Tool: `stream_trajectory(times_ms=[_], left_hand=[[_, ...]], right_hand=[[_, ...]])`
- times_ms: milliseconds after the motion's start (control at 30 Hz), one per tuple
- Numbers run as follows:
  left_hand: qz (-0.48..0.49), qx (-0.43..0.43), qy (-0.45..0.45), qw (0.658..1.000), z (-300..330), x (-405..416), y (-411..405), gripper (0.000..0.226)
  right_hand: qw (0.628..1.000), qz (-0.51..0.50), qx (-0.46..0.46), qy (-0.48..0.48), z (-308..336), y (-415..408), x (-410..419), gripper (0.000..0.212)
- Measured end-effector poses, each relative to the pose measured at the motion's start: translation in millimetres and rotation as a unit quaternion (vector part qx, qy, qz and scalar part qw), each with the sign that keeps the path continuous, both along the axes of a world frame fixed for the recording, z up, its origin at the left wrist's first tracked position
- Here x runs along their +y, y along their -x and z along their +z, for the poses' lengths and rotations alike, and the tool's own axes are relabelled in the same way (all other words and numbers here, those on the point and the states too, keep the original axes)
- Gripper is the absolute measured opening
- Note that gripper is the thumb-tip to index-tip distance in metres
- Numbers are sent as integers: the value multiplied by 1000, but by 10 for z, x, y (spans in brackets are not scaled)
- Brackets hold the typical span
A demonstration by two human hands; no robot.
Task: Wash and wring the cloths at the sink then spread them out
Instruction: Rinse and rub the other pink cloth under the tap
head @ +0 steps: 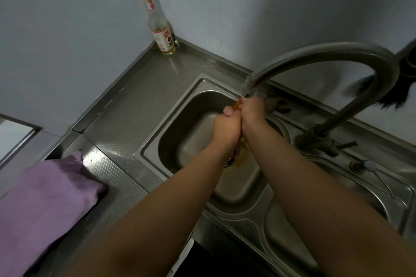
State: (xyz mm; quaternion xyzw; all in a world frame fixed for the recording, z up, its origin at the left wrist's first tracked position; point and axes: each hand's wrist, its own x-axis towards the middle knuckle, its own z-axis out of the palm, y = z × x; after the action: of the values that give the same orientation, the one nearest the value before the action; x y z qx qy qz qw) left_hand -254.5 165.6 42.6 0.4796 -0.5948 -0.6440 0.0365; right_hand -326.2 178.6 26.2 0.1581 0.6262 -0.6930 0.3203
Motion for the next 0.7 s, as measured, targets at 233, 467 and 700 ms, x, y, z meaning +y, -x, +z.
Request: stream_trajectory(times_ms=[233,467,700], left_hand=[[-29,22,-14,999,52,-217,-91,26],[52,86,-152,983,245,-973,-193,22],[60,90,-213,971,334,-1058,-323,6]], right_hand=[[982,95,-146,69,-42,159,94,31],[932,352,42,-72,-209,32,579,49],[851,506,64,-125,-334,23,911,25]])
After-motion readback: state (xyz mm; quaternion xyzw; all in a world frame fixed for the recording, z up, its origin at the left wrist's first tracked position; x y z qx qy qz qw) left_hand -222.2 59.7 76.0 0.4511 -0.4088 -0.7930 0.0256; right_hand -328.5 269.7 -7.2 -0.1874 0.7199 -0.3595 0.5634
